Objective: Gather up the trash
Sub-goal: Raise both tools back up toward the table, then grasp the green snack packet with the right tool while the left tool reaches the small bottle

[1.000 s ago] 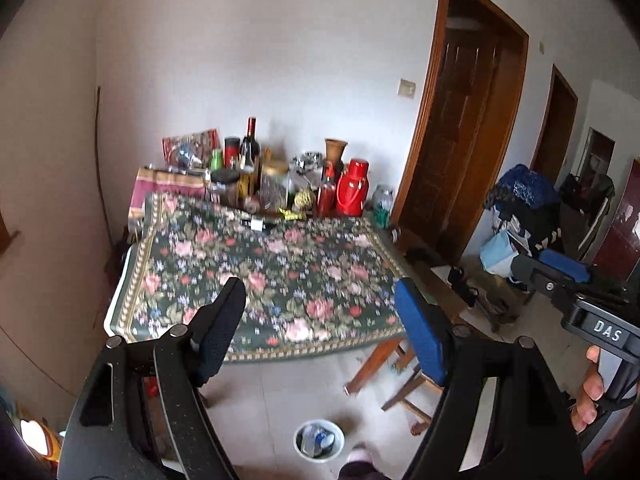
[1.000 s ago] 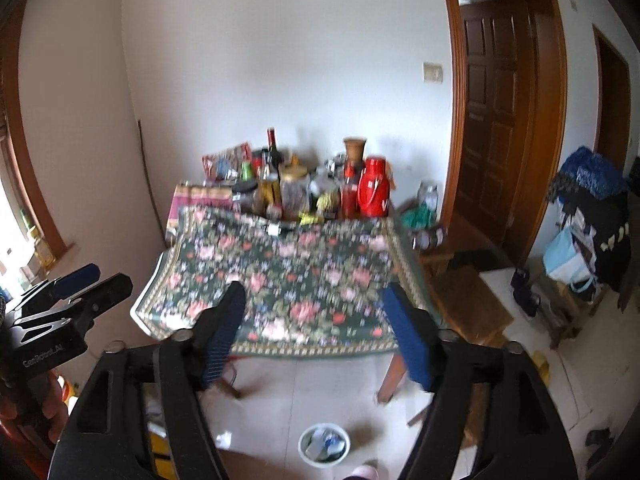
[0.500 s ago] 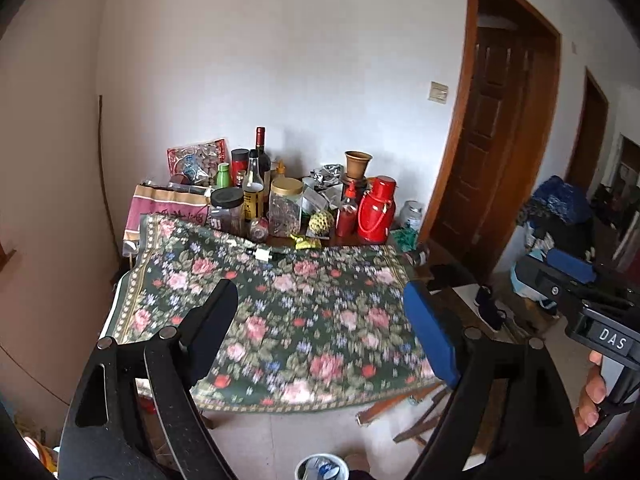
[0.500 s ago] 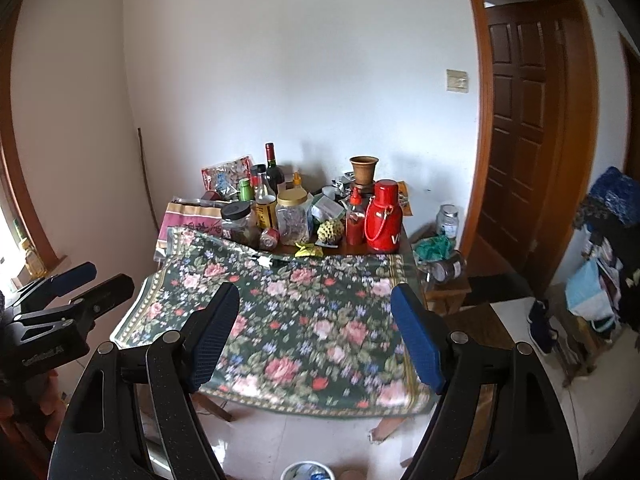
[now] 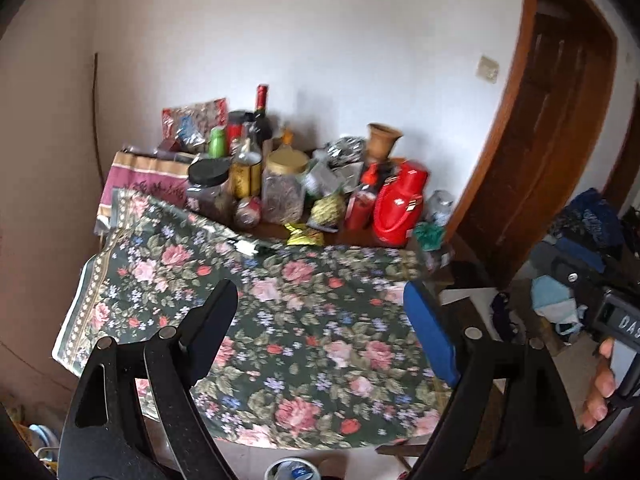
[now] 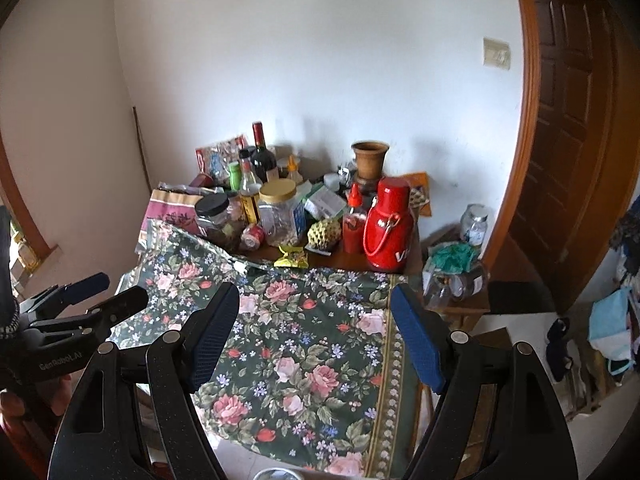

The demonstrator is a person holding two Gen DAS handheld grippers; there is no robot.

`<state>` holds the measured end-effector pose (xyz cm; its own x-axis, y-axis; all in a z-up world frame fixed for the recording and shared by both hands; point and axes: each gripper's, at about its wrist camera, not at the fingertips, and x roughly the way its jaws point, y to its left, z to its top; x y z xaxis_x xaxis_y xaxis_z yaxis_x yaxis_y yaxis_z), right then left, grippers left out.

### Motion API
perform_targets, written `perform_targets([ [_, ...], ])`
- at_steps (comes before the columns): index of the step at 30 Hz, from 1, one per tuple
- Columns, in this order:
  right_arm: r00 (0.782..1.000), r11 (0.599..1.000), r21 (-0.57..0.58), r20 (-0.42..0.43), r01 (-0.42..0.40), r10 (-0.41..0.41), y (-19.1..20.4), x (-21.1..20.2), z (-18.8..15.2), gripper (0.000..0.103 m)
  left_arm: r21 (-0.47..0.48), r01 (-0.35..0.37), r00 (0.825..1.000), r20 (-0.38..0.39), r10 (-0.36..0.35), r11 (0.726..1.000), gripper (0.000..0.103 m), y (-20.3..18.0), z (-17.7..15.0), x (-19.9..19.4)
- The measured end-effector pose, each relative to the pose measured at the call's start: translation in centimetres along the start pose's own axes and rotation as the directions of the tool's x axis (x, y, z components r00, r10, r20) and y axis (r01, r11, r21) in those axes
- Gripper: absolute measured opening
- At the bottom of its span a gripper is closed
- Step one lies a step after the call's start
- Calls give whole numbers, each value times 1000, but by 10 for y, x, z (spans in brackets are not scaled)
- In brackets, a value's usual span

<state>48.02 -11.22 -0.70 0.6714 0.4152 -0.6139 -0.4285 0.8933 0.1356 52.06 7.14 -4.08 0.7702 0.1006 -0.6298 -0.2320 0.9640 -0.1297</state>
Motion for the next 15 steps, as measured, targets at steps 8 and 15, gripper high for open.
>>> perform_targets([
  [8, 996, 999, 54, -87, 2, 2, -7, 68, 14, 75, -76, -27, 994, -107, 19, 997, 85, 54, 21, 78],
  [15, 982, 984, 162, -183, 77, -46, 5, 150, 29, 75, -29, 36, 965, -260, -42, 999, 85, 104, 39, 181],
])
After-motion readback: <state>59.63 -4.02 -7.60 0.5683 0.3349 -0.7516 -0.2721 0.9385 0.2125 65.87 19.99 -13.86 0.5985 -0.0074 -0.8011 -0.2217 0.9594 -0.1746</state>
